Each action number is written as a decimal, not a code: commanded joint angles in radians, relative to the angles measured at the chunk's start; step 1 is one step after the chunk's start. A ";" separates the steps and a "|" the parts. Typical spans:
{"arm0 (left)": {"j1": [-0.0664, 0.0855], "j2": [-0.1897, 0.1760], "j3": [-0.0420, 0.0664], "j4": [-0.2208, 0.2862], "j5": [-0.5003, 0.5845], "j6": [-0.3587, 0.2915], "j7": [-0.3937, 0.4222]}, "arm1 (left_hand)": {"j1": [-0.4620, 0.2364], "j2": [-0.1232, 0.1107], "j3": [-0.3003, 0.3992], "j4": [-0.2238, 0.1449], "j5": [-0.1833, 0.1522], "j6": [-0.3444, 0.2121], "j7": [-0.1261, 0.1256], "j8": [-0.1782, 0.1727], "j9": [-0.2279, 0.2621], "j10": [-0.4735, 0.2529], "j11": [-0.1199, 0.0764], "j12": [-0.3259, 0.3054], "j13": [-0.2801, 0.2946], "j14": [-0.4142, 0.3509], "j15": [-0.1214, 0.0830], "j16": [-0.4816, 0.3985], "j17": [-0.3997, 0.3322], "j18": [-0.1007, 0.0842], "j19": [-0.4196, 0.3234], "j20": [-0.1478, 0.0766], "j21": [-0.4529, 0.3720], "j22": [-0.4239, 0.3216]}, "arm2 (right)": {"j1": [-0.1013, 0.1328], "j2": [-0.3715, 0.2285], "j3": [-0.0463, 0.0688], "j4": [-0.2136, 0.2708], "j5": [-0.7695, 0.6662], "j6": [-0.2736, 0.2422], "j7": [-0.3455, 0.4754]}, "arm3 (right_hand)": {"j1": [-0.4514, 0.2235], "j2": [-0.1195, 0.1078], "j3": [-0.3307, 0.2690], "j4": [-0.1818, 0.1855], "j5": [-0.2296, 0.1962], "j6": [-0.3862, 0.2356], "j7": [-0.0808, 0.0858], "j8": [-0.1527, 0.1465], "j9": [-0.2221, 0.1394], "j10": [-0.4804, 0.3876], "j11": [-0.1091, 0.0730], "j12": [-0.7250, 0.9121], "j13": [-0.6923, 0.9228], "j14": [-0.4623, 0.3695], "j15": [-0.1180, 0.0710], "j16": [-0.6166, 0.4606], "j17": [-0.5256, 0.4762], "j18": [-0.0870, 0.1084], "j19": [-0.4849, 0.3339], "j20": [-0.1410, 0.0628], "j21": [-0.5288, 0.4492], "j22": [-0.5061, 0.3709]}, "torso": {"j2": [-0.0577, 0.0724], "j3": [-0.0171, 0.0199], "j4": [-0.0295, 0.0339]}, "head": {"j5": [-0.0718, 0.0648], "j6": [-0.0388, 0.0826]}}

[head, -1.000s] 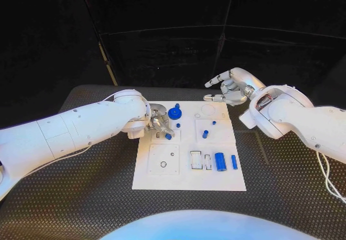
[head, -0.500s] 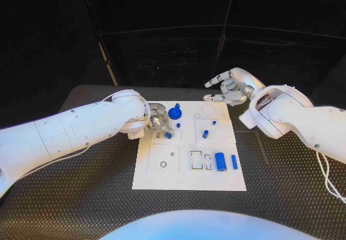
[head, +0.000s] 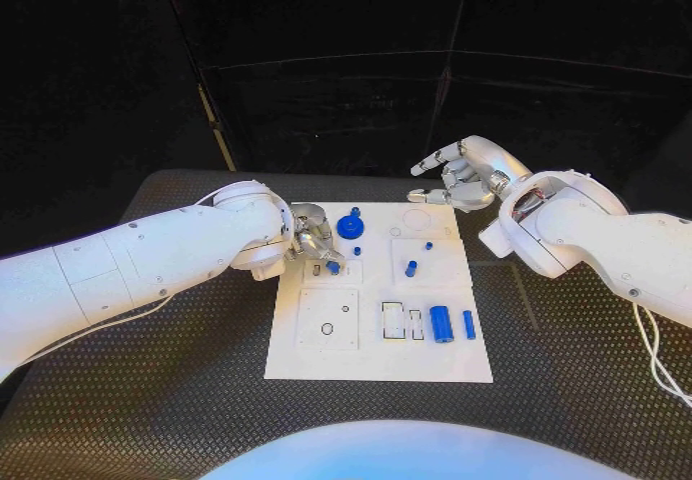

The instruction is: Assemble the parts on the task board

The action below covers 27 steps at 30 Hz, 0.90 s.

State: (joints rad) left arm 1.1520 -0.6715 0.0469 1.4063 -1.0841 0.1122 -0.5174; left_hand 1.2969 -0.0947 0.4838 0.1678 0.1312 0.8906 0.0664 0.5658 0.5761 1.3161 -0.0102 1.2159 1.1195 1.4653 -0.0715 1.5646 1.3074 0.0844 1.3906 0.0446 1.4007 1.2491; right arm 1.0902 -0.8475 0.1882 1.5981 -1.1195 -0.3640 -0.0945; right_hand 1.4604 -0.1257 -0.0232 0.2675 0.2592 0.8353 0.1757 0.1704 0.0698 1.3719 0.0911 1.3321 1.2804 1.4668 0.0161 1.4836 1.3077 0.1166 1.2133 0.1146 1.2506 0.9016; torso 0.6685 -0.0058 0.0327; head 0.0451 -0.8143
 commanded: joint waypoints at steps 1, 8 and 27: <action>-0.003 -0.009 0.000 0.012 -0.018 -0.075 0.013 | 0.000 0.006 0.103 -0.097 0.000 0.006 -0.001 0.004 0.000 0.006 0.001 0.002 0.002 0.105 0.005 0.006 0.263 -0.016 0.002 0.003 0.002 0.002 | 0.002 -0.001 0.001 0.002 -0.004 0.003 0.008 | 0.000 0.010 -0.005 0.001 -0.003 -0.001 -0.002 0.003 0.000 0.001 -0.006 0.000 0.000 0.059 -0.008 -0.003 0.068 0.009 -0.004 0.001 -0.004 -0.001 | -0.001 0.0002 0.0010 | 0.001 0.001; -0.015 -0.018 0.000 0.018 -0.025 -0.114 0.014 | -0.001 0.006 0.105 -0.098 0.000 0.006 -0.002 0.005 0.001 0.007 0.001 0.003 0.003 0.105 0.005 0.006 0.263 -0.016 0.003 0.003 0.004 0.004 | 0.002 -0.001 0.001 0.001 -0.004 0.004 0.009 | 0.000 0.011 -0.006 0.000 -0.006 -0.001 -0.002 0.004 0.000 0.002 -0.006 0.001 0.001 0.060 -0.008 -0.003 0.068 0.009 -0.004 0.001 -0.004 -0.001 | -0.001 0.0000 0.0002 | 0.004 0.002; -0.042 -0.001 0.000 0.002 -0.047 -0.132 0.012 | -0.002 0.005 0.108 -0.099 0.000 0.006 -0.002 0.006 0.002 0.007 0.001 0.002 0.001 0.105 0.005 0.006 0.263 -0.016 0.004 0.002 0.004 0.005 | 0.002 0.000 0.001 -0.001 -0.004 0.006 0.011 | -0.001 0.011 -0.007 0.000 -0.008 0.000 -0.002 0.005 0.000 0.002 -0.006 0.001 0.001 0.060 -0.008 -0.003 0.068 0.009 -0.004 0.001 -0.004 -0.001 | 0.001 -0.0002 -0.0005 | 0.003 -0.001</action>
State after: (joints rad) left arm 1.1089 -0.6735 0.0459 1.4088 -1.1172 -0.0044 -0.5135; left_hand 1.2870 -0.0959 0.4958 0.1611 0.1275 0.8914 0.0657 0.5668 0.5766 1.3148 -0.0086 1.2159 1.1217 1.4652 -0.0713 1.5645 1.3074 0.0844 1.3906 0.0446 1.4007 1.2531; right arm 1.0901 -0.8482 0.1882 1.5963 -1.1200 -0.3623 -0.0920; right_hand 1.4604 -0.1258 -0.0231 0.2675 0.2535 0.8353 0.1756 0.1704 0.0698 1.3719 0.0911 1.3321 1.2802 1.4668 0.0161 1.4837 1.3074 0.1165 1.2133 0.1146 1.2506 0.9016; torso 0.6690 -0.0062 0.0315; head 0.0484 -0.8139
